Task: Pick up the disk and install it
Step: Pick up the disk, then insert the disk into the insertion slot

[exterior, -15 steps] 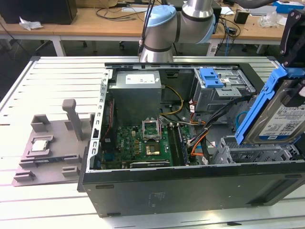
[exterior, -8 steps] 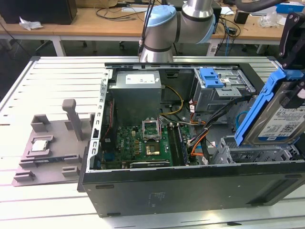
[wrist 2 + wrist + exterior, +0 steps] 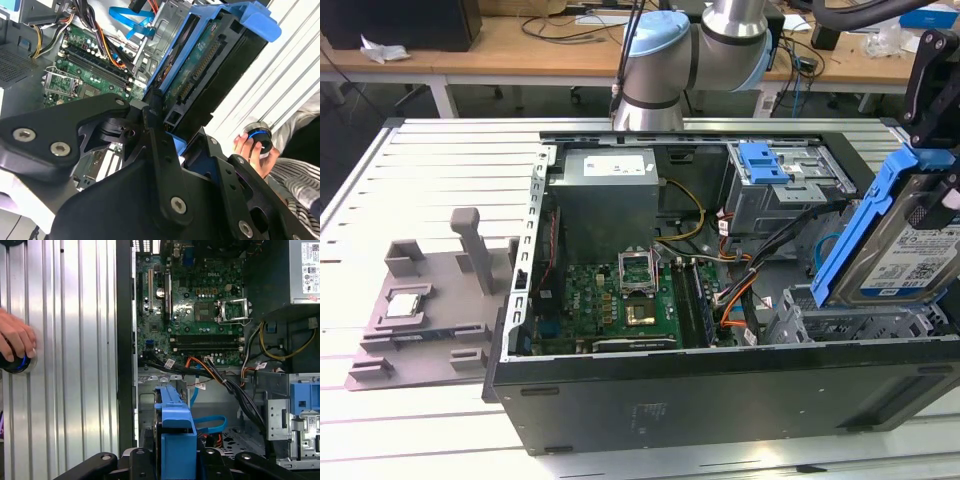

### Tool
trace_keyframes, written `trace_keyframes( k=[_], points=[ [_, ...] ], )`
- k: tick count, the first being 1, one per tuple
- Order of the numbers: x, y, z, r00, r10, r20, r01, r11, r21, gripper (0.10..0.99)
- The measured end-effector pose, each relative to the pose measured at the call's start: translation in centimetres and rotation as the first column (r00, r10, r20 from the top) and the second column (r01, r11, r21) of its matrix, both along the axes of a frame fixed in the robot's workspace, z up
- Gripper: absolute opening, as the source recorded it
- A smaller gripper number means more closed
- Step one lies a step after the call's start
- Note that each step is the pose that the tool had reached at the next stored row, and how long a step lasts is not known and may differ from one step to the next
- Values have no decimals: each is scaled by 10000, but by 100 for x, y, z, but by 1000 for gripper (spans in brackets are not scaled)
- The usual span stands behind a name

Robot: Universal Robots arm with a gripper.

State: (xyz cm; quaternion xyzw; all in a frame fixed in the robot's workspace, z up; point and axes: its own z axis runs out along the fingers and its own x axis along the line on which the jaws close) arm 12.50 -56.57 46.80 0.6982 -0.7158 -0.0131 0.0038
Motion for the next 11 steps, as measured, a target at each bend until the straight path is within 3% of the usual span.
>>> trace_keyframes(
  k=[8,11],
  points=[
    [-1,0,-2,10000,0,0,0,10000,1,369],
    [-21,1,-47,10000,2,0,-2,10000,2,369]
  ],
)
